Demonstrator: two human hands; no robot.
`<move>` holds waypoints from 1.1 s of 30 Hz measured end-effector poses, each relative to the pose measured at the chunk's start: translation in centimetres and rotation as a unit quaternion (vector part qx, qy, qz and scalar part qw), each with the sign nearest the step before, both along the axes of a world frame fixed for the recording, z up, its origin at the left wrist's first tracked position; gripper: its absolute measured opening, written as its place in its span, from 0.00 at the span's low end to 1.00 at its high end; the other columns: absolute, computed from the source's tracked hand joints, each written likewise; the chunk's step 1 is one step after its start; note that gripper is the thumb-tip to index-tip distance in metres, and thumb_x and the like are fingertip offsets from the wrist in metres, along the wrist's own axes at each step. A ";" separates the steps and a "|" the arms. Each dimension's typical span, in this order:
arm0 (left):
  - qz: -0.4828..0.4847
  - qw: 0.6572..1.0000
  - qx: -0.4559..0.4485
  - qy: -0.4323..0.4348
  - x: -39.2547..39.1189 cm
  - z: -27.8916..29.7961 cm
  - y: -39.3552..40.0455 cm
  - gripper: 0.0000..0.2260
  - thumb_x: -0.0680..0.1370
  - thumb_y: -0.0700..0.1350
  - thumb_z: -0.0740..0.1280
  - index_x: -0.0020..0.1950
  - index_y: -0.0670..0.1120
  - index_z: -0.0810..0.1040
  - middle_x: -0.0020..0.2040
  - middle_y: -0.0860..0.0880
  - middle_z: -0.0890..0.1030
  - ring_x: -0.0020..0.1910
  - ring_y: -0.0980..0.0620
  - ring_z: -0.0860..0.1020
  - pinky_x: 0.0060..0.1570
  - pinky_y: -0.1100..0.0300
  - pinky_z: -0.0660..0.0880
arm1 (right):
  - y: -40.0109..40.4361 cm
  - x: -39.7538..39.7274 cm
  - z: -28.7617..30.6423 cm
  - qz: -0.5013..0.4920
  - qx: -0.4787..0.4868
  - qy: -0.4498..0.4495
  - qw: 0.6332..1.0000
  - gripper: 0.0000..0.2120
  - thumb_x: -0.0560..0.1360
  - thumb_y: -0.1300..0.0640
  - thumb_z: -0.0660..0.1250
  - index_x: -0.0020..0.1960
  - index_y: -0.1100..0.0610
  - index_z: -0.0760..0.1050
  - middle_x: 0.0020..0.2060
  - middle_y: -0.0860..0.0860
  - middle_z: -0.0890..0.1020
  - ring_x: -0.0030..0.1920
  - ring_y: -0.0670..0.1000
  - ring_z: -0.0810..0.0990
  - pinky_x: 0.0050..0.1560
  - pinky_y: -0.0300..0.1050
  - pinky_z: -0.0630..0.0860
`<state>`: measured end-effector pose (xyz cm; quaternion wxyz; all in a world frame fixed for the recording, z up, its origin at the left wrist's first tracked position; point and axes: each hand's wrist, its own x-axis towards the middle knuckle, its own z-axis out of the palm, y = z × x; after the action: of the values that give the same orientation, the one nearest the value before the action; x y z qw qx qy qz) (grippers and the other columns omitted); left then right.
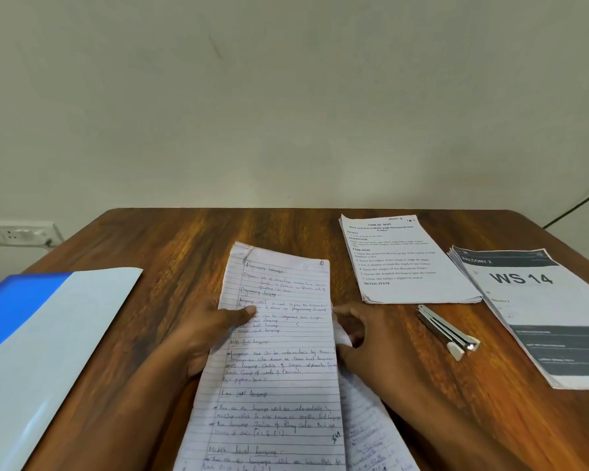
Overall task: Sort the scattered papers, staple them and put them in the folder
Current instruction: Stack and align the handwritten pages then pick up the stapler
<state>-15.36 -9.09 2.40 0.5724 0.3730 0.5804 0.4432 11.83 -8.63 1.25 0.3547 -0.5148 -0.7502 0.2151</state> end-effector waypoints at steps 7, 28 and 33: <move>0.003 0.996 0.001 -0.089 -0.1 0.4 -0.2 0.14 0.81 0.35 0.68 0.66 0.40 0.80 0.59 0.37 0.86 0.55 0.36 0.87 0.52 0.39 0.84 | 1.0 1.3 0.6 -0.047 -0.165 0.145 0.974 0.27 0.66 0.67 0.83 0.60 0.50 0.79 0.40 0.50 0.87 0.38 0.47 0.87 0.40 0.42 0.83; 0.029 0.989 0.054 -0.134 -0.3 0.3 0.0 0.19 0.73 0.36 0.72 0.64 0.40 0.82 0.60 0.37 0.86 0.56 0.37 0.86 0.53 0.42 0.85 | 2.5 2.0 0.3 -0.059 -0.210 0.403 0.889 0.11 0.74 0.73 0.72 0.55 0.65 0.84 0.48 0.57 0.89 0.50 0.56 0.88 0.55 0.53 0.84; 0.027 0.991 0.050 -0.122 -0.5 0.1 0.2 0.19 0.73 0.36 0.72 0.65 0.41 0.82 0.60 0.37 0.86 0.57 0.37 0.86 0.57 0.41 0.83 | 2.5 2.0 0.3 -0.070 -0.205 0.396 0.892 0.10 0.74 0.72 0.72 0.54 0.64 0.84 0.46 0.57 0.89 0.49 0.56 0.88 0.54 0.51 0.84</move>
<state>-15.84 -8.91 2.50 0.6076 0.3286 0.4927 0.5291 13.87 -6.11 1.51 0.5232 -0.4991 -0.4490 0.5250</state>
